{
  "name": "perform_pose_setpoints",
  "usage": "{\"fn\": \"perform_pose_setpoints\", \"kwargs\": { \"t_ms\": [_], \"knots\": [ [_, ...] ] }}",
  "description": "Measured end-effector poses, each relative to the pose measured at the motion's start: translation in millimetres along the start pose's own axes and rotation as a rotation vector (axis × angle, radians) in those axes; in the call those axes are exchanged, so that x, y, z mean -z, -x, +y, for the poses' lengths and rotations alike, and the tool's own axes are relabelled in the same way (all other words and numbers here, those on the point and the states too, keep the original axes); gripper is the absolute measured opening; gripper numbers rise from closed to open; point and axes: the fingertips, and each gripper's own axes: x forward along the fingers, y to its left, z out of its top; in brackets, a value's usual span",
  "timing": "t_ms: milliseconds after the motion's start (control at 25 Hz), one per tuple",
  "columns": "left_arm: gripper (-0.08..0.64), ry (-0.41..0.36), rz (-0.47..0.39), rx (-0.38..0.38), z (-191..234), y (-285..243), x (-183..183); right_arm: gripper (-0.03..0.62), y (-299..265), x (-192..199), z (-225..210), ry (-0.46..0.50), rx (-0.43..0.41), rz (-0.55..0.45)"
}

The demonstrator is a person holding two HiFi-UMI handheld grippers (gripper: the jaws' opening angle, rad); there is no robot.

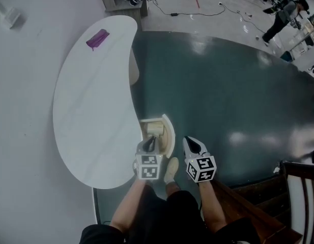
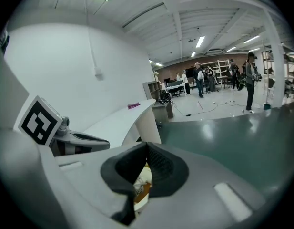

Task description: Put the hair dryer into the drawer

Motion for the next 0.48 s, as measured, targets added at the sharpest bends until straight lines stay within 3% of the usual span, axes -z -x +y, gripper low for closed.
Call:
{"fn": "perform_pose_setpoints", "kwargs": {
  "t_ms": [480],
  "knots": [
    [0.006, -0.048, -0.169, 0.004, 11, 80, -60, 0.003, 31, -50, 54, 0.035, -0.007, -0.084]
  ]
}}
